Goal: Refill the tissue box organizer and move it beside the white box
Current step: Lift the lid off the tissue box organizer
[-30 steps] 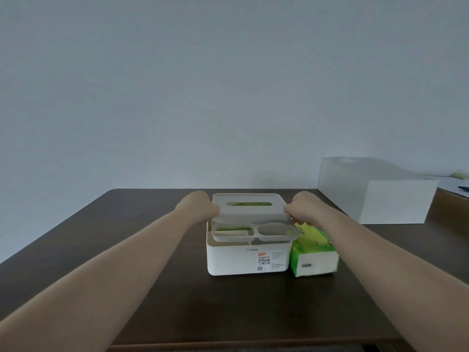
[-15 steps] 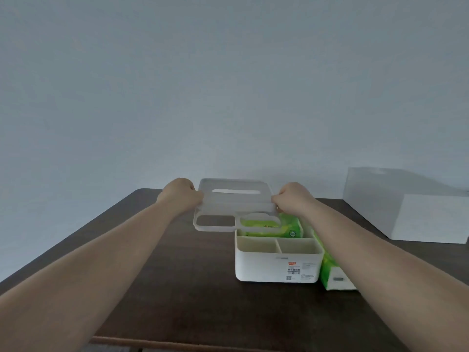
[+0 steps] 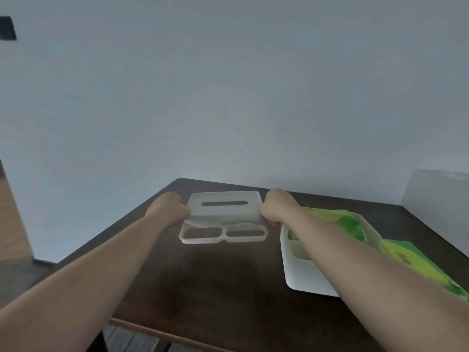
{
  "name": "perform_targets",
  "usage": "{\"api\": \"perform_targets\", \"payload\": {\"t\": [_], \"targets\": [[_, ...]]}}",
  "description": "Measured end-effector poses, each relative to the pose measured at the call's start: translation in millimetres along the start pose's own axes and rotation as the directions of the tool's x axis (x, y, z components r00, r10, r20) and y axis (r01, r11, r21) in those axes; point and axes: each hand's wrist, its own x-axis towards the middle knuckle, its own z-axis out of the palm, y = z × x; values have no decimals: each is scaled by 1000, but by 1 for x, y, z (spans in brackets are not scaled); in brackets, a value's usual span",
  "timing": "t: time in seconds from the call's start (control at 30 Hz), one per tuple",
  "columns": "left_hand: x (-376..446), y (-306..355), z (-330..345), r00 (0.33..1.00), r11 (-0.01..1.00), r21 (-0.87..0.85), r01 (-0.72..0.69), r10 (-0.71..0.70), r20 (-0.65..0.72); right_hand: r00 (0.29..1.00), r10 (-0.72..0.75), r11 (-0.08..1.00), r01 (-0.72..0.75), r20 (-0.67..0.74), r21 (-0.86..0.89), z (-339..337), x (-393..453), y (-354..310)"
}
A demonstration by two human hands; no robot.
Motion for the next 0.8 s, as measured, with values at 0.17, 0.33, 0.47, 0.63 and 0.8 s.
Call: {"api": "perform_targets", "payload": {"t": [0.17, 0.33, 0.47, 0.63, 0.8], "targets": [[11, -22, 15, 997, 997, 56, 55, -57, 49, 984, 37, 979, -1, 175, -202, 22, 9, -17], [17, -33, 32, 992, 994, 58, 88, -93, 82, 961, 114, 963, -44, 253, -267, 41, 21, -23], [18, -37, 42, 991, 993, 64, 95, -100, 92, 945, 160, 965, -90, 286, -245, 50, 28, -21], [20, -40, 45, 993, 994, 64, 91, -96, 68, 930, 172, 963, -89, 325, -254, 58, 31, -20], [18, -37, 43, 993, 988, 114, 100, -107, 57, 946, 122, 965, -42, 299, -260, 51, 25, -24]]}}
